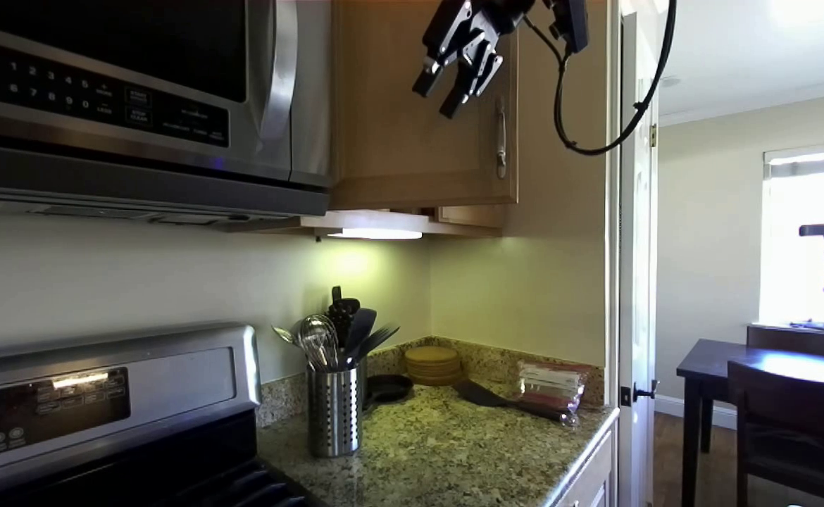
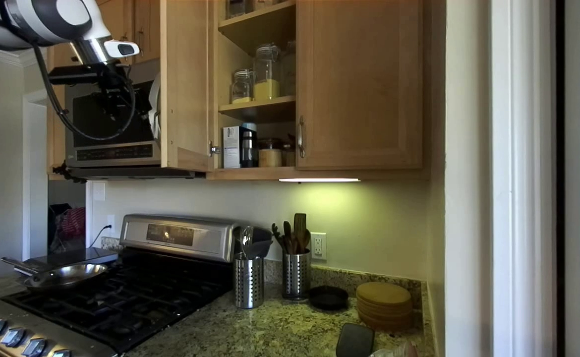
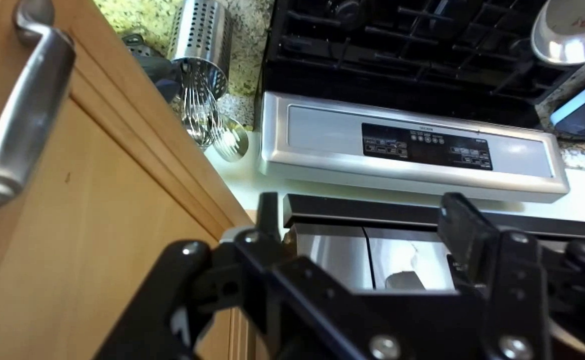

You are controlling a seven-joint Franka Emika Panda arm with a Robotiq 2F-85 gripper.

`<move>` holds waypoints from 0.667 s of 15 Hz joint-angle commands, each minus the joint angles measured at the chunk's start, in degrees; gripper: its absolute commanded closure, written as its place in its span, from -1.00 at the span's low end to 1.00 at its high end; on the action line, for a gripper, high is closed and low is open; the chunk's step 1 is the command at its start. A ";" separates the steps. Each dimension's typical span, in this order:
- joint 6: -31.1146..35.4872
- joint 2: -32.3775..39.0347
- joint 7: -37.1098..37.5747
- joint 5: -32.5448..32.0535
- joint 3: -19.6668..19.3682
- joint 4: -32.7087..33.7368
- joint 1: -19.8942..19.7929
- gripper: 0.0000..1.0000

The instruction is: Close the open cupboard door

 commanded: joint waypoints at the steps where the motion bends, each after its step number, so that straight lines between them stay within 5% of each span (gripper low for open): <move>1: 2.67 1.47 -0.47 -2.79 -1.14 1.44 -0.44 -0.03; 8: 12.86 3.03 1.79 -12.63 -2.48 -4.55 -4.32 0.88; 10: 14.28 3.55 2.73 -15.09 -2.63 -5.23 -5.29 0.94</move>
